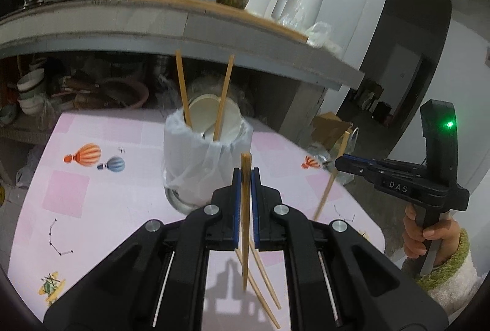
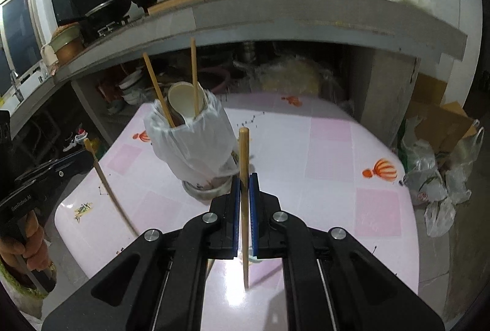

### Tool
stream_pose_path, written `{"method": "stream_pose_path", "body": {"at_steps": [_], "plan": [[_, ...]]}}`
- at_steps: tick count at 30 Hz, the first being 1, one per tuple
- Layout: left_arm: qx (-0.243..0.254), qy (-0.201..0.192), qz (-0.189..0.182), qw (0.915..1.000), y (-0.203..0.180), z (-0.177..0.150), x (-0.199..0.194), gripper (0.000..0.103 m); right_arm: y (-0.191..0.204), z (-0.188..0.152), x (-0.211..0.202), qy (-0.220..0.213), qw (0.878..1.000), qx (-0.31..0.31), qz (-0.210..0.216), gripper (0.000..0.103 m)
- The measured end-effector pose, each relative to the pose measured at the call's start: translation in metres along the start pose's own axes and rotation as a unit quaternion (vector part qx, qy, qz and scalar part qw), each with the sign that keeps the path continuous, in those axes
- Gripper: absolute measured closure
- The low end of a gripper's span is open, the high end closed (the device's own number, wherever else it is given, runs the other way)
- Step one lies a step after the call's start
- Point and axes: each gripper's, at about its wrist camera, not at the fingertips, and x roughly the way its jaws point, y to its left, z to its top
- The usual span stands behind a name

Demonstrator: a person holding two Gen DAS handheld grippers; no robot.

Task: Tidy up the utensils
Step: 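Lower both held chopsticks into the holder with both grippers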

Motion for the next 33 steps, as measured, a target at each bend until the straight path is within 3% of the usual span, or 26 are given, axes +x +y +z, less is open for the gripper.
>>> {"method": "stream_pose_path", "body": {"at_steps": [7, 22, 26, 33], "plan": [[0.009, -0.029, -0.006, 0.9995, -0.002, 0.032, -0.014, 0.098, 0.011, 0.034, -0.02, -0.034, 0.999, -0.025, 0.004, 0.097], [0.041, -0.125, -0.012, 0.9913, -0.009, 0.143, -0.066, 0.098, 0.052, 0.148, -0.068, -0.115, 0.989, -0.078, 0.052, 0.097], [0.053, -0.151, 0.005, 0.9871, -0.009, 0.162, -0.065, 0.098, 0.062, 0.169, -0.064, -0.123, 0.987, -0.082, 0.062, 0.097], [0.051, -0.138, 0.024, 0.9888, 0.009, 0.162, -0.033, 0.098, 0.07, 0.181, -0.024, -0.102, 0.989, -0.079, 0.074, 0.097]]}}
